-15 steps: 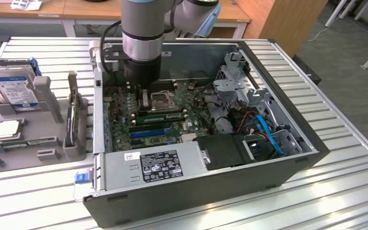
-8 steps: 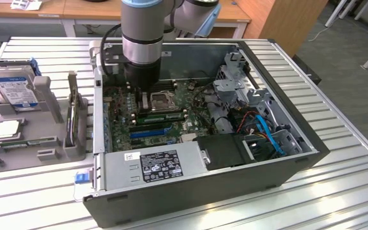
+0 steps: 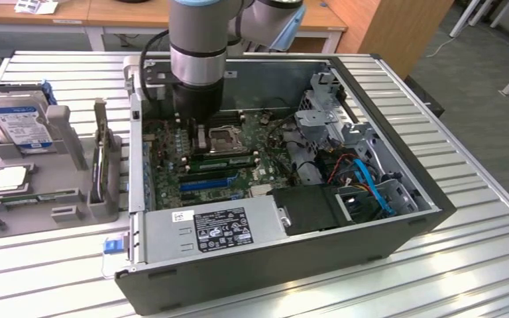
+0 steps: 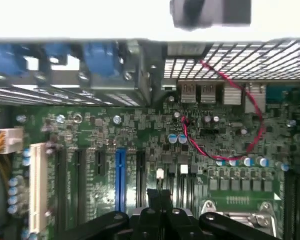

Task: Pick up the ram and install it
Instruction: 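Press down the ram until it locks into place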

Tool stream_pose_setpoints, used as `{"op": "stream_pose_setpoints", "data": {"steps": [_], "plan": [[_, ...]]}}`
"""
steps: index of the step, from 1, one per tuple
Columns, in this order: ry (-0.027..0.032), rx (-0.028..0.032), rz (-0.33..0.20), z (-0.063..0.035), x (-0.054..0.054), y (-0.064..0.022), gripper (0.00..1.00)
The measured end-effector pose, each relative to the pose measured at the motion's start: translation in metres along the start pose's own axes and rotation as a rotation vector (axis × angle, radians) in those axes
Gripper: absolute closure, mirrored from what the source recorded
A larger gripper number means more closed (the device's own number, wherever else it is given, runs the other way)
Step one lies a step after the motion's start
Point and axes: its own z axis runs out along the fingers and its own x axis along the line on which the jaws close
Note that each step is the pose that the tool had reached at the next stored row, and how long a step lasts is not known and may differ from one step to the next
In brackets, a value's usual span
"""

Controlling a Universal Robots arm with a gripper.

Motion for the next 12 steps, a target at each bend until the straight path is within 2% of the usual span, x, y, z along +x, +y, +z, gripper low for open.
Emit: {"op": "stream_pose_setpoints", "data": {"steps": [2, 12], "plan": [[0.0000, -0.0027, 0.000, -0.0022, 0.000, -0.0061, 0.89], [0.0002, -0.0172, -0.001, -0.0039, 0.000, -0.0517, 0.89]]}}
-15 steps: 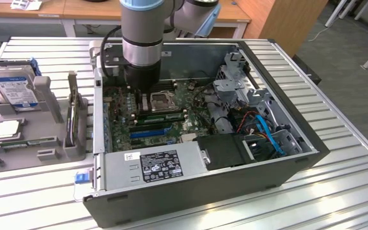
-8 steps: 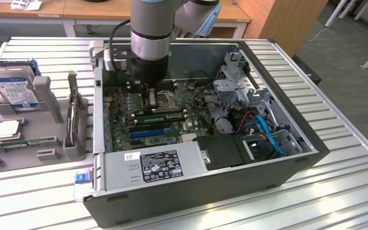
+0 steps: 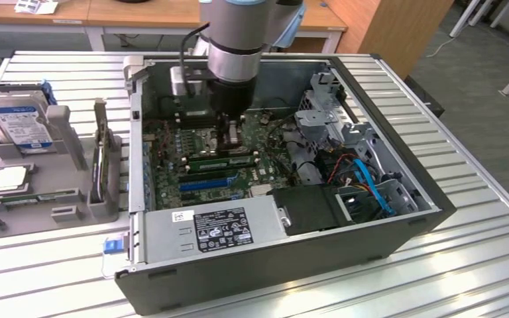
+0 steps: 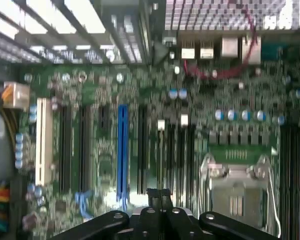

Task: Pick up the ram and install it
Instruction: 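Press down the ram until it locks into place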

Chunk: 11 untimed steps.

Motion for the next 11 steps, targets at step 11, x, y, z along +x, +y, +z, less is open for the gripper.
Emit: {"op": "stream_pose_setpoints", "data": {"steps": [11], "plan": [[0.0001, -0.0040, 0.000, -0.0332, 0.002, -0.0199, 0.89]]}}
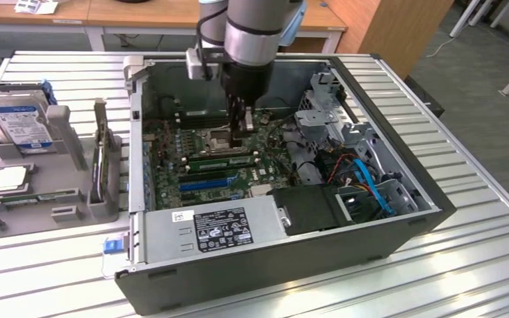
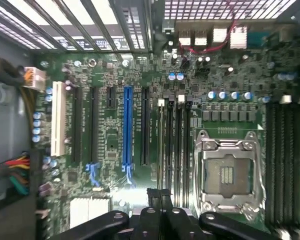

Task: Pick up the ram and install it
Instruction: 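Press down the ram until it locks into place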

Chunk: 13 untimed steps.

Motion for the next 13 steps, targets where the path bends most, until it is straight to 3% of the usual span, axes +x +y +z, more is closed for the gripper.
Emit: {"op": "stream_pose_setpoints", "data": {"steps": [13], "plan": [[0.0000, 0.0000, 0.000, -0.0594, 0.003, -0.0031, 0.89]]}}
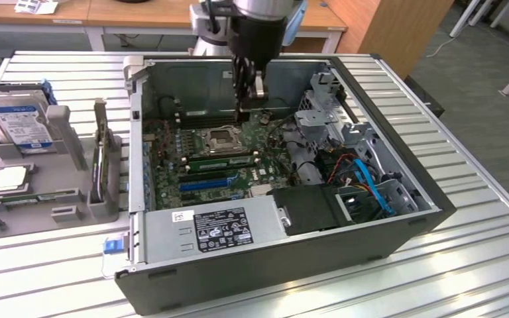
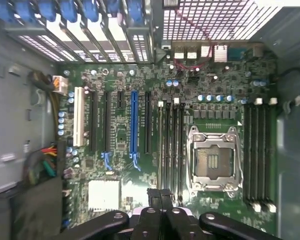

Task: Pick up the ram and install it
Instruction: 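Press down the ram until it locks into place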

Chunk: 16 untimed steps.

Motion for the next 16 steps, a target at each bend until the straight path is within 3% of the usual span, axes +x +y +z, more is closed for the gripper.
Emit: {"op": "stream_pose_setpoints", "data": {"steps": [6, 16], "plan": [[-0.0017, -0.0003, 0.000, -0.0247, 0.001, -0.0014, 0.89], [-0.0023, 0.0000, 0.000, -0.0246, 0.001, -0.0015, 0.89]]}}
